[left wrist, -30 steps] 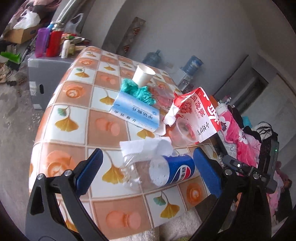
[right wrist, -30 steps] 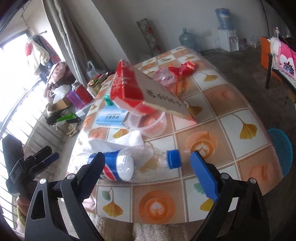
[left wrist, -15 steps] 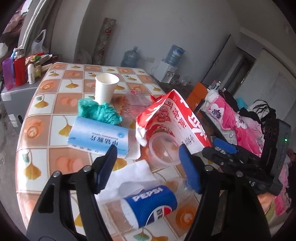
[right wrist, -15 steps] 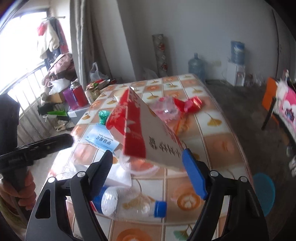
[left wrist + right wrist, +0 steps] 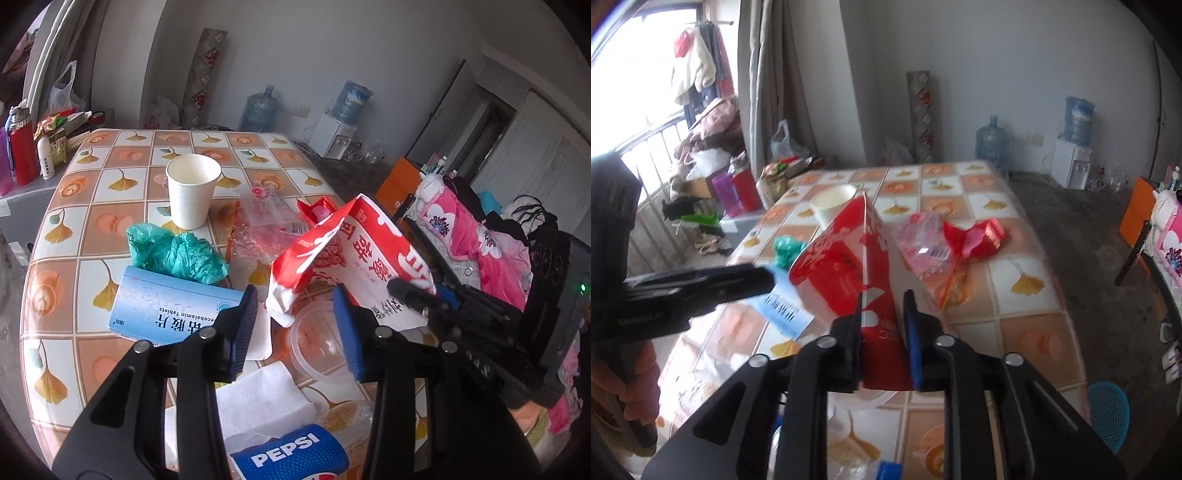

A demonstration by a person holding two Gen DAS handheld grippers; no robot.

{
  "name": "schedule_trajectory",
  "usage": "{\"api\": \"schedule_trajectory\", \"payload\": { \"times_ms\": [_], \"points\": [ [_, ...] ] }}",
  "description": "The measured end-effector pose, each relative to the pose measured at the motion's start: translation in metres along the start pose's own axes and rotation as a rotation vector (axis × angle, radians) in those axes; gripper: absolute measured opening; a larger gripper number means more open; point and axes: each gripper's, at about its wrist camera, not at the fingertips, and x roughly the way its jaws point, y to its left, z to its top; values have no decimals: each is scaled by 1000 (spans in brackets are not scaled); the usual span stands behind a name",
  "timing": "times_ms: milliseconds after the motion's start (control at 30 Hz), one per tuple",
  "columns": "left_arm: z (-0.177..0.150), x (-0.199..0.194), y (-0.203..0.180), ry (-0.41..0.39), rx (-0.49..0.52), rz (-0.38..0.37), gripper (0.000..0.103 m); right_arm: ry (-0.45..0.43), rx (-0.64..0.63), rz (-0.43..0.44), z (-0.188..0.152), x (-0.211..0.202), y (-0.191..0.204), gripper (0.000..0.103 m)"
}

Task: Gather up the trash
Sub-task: 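Grasp the red-and-white paper snack bag with the right gripper, then lift the paper bag with the right gripper while the left gripper grasps its edge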

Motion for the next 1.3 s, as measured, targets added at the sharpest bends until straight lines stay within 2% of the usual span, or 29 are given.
{"api": "schedule_trajectory", "payload": {
  "times_ms": [167, 400, 633, 800, 933, 1000, 1133, 1200, 1300],
  "points": [
    [-2, -16, -5, -39, 4, -27, 39, -105, 41, -25, 17, -21, -22, 8],
    [-3, -39, -14, -91, 7, -47, 37, -224, 120, -39, 33, -62, -56, 7],
    [-9, -55, -30, -106, 21, -91, 32, -255, 136, 20, 25, -125, -77, 7],
    [-22, -58, -50, -87, 46, -140, 31, -183, 68, 57, 1, -181, -83, 7],
    [-40, -50, -65, -43, 44, -186, 30, -76, -15, 36, -23, -210, -82, 7],
    [-51, -43, -73, -15, 42, -211, 28, -10, -84, -1, -35, -213, -79, 7],
    [-70, -26, -81, 41, 14, -241, 24, 119, -205, -18, -57, -188, -66, 7],
    [-78, -18, -81, 66, -10, -246, 21, 151, -302, -64, -73, -163, -50, 7],
    [-88, -12, -82, 83, -19, -226, 19, 174, -334, -40, -92, -127, -32, 7]
  ]
}}
